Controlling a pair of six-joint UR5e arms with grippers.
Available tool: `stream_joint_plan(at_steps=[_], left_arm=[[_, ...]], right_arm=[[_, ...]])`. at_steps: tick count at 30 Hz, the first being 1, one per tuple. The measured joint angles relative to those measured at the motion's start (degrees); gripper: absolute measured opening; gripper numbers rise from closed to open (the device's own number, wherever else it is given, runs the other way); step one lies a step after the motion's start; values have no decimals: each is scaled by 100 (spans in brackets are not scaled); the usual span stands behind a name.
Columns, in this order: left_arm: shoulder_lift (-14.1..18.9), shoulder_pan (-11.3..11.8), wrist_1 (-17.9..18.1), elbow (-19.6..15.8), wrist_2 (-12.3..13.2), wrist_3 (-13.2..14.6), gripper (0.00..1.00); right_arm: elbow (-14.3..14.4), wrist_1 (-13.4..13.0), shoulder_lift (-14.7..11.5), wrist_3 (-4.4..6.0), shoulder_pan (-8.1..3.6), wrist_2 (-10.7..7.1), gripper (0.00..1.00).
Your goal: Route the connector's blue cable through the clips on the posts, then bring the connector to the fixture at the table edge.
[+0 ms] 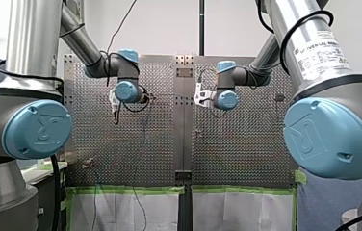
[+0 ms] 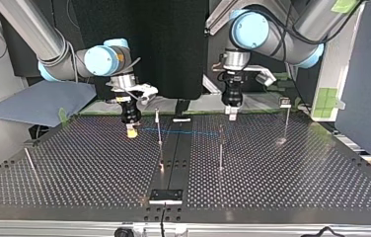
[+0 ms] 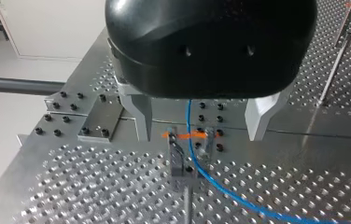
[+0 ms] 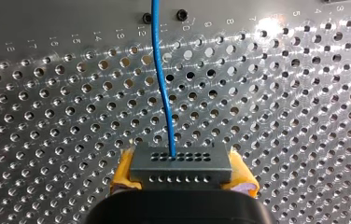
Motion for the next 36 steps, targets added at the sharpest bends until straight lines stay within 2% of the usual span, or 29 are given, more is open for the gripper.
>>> stream_joint_plan(at_steps=[8, 17, 23, 31, 36], left_arm=[[-87, -373, 54, 310, -386, 31, 100], [-474, -788, -44, 722, -802, 26, 100], [-671, -1070, -36, 852, -1091, 36, 100], [-1018, -1223, -109, 1188, -1505, 36, 100], [-1261, -1237, -128, 1435, -1659, 28, 100]], right_arm=[[0, 19, 0, 0, 1, -1, 0], [0, 20, 0, 0, -2, 2, 0], [0, 20, 0, 0, -3, 2, 0], [0, 17, 0, 0, -4, 3, 0], [0, 19, 0, -4, -3, 2, 0]])
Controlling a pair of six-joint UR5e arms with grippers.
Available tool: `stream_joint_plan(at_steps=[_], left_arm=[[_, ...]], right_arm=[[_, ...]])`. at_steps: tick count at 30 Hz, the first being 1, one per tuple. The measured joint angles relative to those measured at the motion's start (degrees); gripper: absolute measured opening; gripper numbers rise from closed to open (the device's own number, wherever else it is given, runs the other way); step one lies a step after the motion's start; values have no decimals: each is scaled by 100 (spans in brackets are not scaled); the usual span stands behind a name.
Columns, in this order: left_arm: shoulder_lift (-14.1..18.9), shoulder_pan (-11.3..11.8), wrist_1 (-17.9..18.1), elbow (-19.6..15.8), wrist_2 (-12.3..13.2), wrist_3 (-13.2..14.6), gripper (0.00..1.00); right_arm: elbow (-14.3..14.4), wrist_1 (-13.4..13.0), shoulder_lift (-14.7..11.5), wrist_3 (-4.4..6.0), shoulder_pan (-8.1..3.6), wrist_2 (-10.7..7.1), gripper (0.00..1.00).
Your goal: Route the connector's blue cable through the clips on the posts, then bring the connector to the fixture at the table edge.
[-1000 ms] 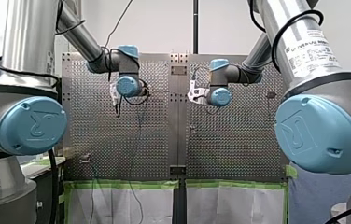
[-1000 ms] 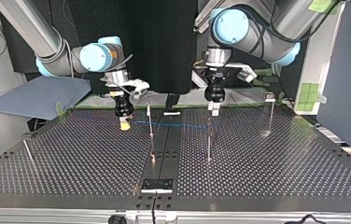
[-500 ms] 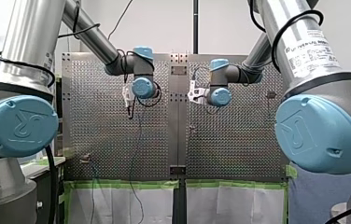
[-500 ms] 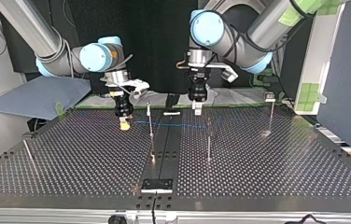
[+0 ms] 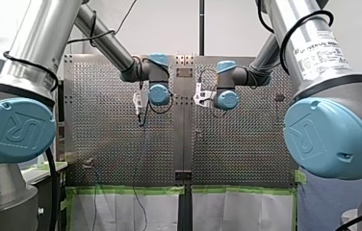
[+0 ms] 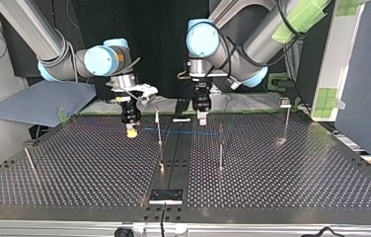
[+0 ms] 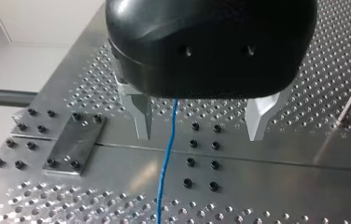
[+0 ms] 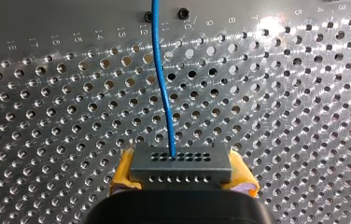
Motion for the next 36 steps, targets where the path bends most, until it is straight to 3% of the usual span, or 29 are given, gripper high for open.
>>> stream_joint_plan(at_steps=[10, 25, 36], left_arm=[[-126, 16, -85, 475, -35, -6, 100], [-515, 54, -226, 796, -49, -4, 100], [-524, 97, -227, 924, -338, 8, 100]], right_arm=[[0, -24, 1, 3, 0, 3, 0], [0, -6, 4, -7, 0, -3, 0], [0, 1, 8, -20, 0, -3, 0]])
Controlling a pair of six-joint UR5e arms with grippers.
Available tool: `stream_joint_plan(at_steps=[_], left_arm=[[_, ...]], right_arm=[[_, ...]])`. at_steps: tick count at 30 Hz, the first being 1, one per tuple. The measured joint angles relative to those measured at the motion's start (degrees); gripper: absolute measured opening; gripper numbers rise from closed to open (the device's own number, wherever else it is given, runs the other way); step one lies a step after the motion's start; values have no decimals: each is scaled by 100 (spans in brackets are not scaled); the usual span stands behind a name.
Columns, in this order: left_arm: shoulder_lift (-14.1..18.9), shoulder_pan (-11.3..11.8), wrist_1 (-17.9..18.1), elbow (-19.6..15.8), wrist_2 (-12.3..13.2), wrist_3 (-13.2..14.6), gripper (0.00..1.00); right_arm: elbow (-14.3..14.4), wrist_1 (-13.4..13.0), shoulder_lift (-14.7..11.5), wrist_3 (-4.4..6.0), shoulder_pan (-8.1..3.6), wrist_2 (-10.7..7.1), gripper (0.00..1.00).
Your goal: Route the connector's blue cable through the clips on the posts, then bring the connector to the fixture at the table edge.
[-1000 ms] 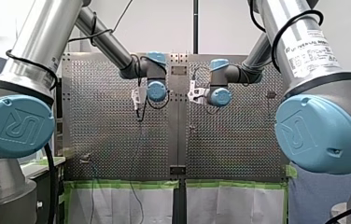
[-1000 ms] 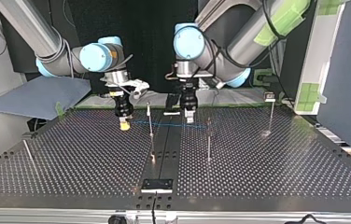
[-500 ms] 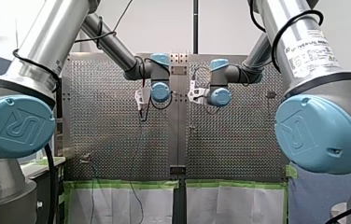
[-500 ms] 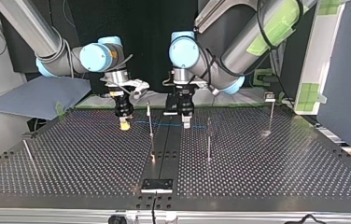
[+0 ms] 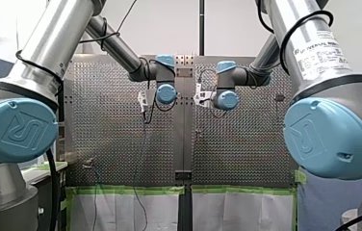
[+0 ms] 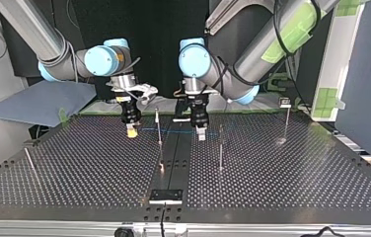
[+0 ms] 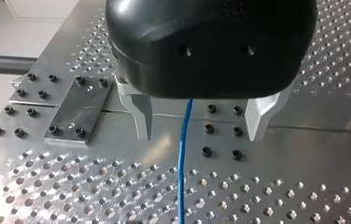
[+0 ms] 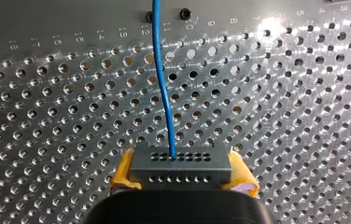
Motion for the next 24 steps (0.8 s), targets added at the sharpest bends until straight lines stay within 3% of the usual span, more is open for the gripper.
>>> stream_joint_plan(at_steps=[9, 17, 24], left_arm=[[-1, 11, 17, -2, -29, 56, 100], [-1, 15, 83, -5, 188, 18, 100], [-56, 27, 140, 22, -33, 177, 100]], right_arm=[[0, 20, 0, -3, 0, 0, 0], [1, 29, 1, -3, 12, -1, 0], [1, 43, 1, -3, 17, 0, 0]])
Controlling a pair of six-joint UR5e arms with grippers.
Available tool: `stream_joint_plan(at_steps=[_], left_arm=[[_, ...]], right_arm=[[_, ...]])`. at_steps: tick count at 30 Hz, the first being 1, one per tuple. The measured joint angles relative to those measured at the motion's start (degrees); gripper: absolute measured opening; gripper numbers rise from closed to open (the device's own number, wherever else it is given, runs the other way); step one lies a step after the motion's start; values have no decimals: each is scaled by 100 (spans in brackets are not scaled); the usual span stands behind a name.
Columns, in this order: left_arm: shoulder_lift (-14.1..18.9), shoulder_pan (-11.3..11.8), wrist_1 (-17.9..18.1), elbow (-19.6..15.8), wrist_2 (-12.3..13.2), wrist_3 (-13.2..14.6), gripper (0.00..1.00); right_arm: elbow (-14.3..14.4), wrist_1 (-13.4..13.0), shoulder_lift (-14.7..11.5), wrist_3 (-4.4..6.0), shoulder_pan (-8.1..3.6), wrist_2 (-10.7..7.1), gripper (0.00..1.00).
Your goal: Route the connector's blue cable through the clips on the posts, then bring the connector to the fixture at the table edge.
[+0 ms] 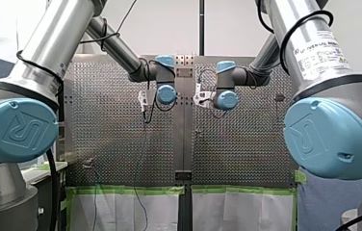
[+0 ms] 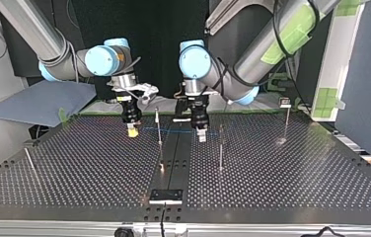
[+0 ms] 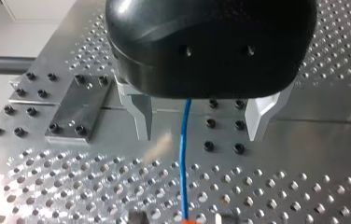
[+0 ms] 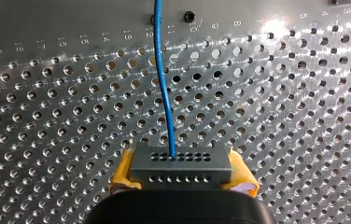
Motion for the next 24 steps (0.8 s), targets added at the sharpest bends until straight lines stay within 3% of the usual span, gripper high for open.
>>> stream_joint_plan(at_steps=[16, 17, 18, 19, 20, 24], left_arm=[[-76, 13, 21, 24, -33, 49, 100], [-77, 10, 21, 24, -29, 64, 76], [-77, 7, 21, 24, -26, 83, 76], [-77, 3, 24, 24, -25, 118, 25], [-76, -1, 29, 24, -24, 145, 4], [-76, -4, 67, 24, -16, 225, 0]], right_arm=[[0, 10, 0, -9, -9, 0, 0], [0, 10, 0, -9, -9, 0, 0], [0, 10, 0, -9, -10, 0, 0], [0, 10, 0, -9, -10, 0, 0], [-1, 10, 0, -9, -11, 0, 0], [0, 10, 0, -11, -12, 0, 0]])
